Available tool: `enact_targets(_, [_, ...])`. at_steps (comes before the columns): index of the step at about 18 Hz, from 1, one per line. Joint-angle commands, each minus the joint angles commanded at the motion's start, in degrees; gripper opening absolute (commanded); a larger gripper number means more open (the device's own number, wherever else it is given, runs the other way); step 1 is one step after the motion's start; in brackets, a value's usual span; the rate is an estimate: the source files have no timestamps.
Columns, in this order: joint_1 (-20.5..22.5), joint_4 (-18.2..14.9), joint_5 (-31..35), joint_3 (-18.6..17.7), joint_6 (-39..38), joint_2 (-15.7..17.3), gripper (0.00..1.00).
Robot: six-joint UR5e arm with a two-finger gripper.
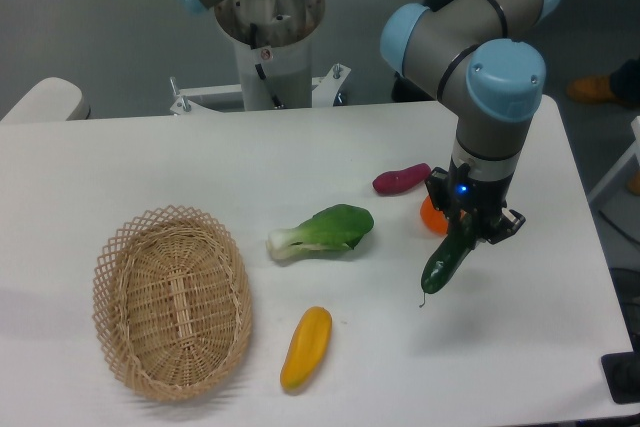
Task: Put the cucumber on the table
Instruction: 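Hold the green cucumber in the gripper above the table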
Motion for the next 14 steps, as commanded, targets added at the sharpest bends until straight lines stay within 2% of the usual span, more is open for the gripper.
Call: enact_targets(14, [-1.0, 0.7, 0.1, 0.7, -0.9, -1.3, 0.19])
